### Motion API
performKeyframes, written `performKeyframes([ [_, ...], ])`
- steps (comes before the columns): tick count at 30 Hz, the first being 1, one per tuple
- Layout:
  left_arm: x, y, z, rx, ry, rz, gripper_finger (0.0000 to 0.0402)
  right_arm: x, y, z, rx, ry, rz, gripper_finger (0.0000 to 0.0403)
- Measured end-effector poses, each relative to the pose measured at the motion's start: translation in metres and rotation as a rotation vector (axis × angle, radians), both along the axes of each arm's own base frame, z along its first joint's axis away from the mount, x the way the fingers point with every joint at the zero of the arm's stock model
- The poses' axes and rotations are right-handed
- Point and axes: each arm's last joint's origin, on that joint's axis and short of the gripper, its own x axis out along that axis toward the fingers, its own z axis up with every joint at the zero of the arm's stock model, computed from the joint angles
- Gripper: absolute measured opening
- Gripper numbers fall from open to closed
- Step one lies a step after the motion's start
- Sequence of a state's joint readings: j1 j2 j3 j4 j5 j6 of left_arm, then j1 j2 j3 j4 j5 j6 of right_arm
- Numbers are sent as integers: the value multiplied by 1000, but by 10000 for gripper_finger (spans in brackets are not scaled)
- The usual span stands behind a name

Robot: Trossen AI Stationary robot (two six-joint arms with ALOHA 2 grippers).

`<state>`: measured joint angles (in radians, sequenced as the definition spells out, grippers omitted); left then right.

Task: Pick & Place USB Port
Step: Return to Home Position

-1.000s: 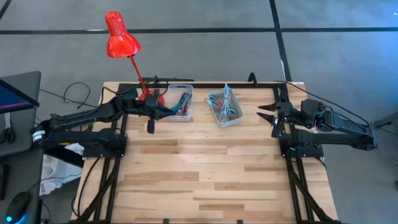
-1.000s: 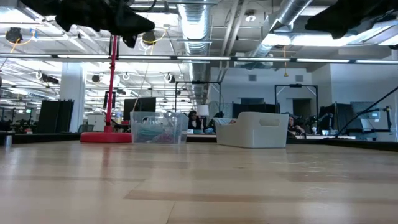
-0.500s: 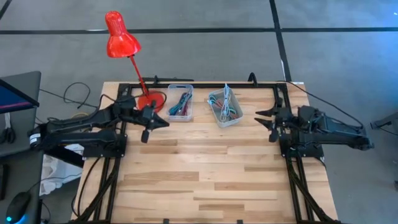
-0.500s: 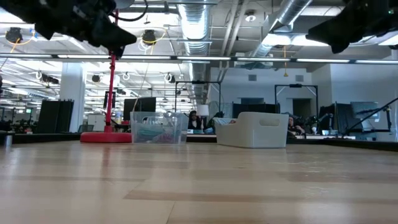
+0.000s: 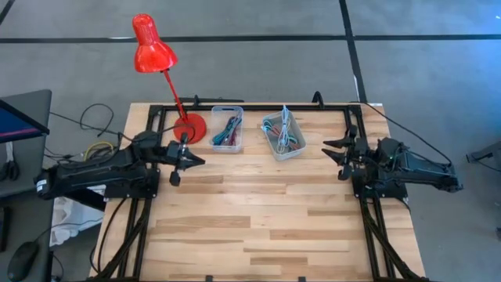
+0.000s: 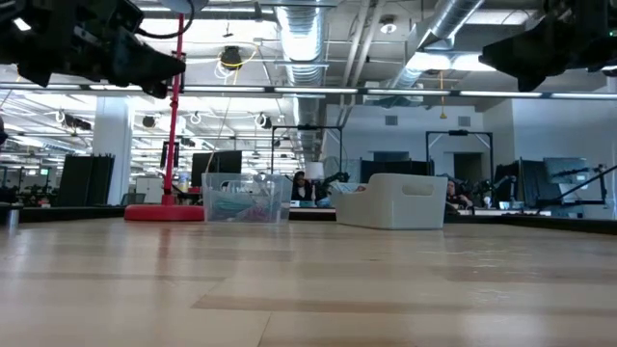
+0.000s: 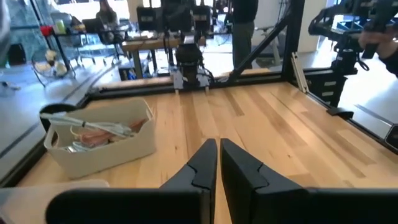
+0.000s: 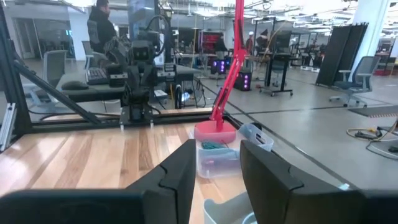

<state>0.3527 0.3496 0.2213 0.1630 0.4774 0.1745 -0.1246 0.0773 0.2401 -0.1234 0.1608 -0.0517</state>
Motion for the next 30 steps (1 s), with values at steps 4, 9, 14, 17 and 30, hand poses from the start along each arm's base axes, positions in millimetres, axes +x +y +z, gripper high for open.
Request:
performKeyframes([
  [4, -6, -2, 2, 14, -38, 0, 21, -3, 0, -2, -1, -5, -2, 118],
  [9, -12, -4, -1, 4, -10, 1, 21, -8, 1, -6, 3, 22, -2, 118],
  [14, -16, -6, -6, -26, 33, 1, 21, -8, 1, -8, 28, 41, -2, 118],
  [17, -17, -6, -5, 1, 19, 1, 21, -8, 0, -11, 28, 71, -23, 118],
  [30, -24, -9, -14, -6, 25, 0, 21, 5, -1, -45, 50, 75, -22, 118],
])
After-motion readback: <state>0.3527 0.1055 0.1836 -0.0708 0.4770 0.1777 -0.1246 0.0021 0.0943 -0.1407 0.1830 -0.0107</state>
